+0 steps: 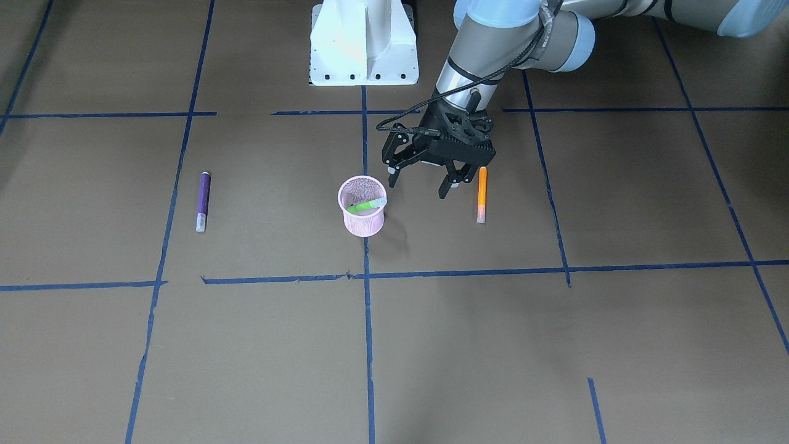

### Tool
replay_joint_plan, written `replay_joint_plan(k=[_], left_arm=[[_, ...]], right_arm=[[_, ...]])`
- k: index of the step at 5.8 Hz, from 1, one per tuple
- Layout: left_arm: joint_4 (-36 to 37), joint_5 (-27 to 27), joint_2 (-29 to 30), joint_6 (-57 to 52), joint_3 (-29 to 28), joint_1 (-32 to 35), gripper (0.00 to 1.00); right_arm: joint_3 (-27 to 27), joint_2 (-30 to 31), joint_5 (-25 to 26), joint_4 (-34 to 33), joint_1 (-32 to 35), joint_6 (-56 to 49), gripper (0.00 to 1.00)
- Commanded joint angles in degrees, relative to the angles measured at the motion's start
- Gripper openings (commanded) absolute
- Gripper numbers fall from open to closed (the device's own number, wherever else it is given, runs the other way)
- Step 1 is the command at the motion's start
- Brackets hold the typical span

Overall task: Collect pens into pen holder
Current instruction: 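Raise the left gripper away from the holder while the right gripper grasps the yellow marker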

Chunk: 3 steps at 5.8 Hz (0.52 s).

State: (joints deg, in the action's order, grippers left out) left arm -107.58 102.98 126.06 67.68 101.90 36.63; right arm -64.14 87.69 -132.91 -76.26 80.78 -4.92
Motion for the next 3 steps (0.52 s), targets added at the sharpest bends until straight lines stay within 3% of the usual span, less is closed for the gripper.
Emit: replay_joint_plan(k=[1,3], left_arm=[[0.0,-0.1,0.0,0.0,0.5,0.0,0.93],[-0.1,-0.1,-0.9,0.0,2.3,0.0,0.95]], right_arm=[[-8.0,0.0,-0.3,0.0,1.2,1.1,0.00],[-20.9,-0.1,-1.4,0.5,1.1,6.3,0.00]])
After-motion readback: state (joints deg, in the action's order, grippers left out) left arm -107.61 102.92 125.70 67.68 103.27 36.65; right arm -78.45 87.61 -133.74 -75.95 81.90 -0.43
